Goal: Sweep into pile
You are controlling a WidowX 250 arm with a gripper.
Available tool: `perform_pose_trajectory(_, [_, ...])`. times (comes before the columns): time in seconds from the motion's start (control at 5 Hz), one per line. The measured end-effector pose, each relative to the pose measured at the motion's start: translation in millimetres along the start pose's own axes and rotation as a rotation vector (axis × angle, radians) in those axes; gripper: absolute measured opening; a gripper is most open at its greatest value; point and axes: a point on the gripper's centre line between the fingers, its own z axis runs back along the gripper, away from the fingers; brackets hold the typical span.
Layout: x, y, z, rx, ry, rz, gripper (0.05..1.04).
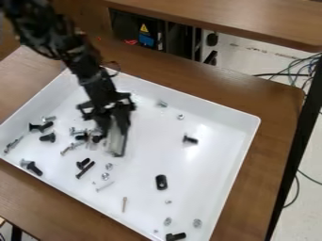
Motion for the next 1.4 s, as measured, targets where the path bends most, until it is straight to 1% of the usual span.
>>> perform_pose_trajectory(0.2, [-0.8, 29.7, 7.4, 0.01, -0.009, 0.052, 0.353])
perform_pose_trajectory(0.4, [-2.2, 40.6, 13.1, 0.042, -0.006, 0.048, 0.353])
perform_pose_trajectory(0.6, [-2.8, 32.8, 22.0, 0.068, -0.029, 0.018, 0.353])
perform_pose_trajectory(0.8, [0.0, 2.3, 35.9, 0.088, -0.074, -0.055, 0.353])
perform_pose_trajectory(1.0, [-11.4, -43.9, 41.4, 0.138, -0.1, -0.15, 0.353])
perform_pose_trajectory(1.2, [-26.8, -82.9, 40.9, 0.138, -0.131, -0.223, 0.353])
perform_pose_trajectory(1.4, [-40.5, -125.3, 29.6, 0.069, -0.143, -0.294, 0.353])
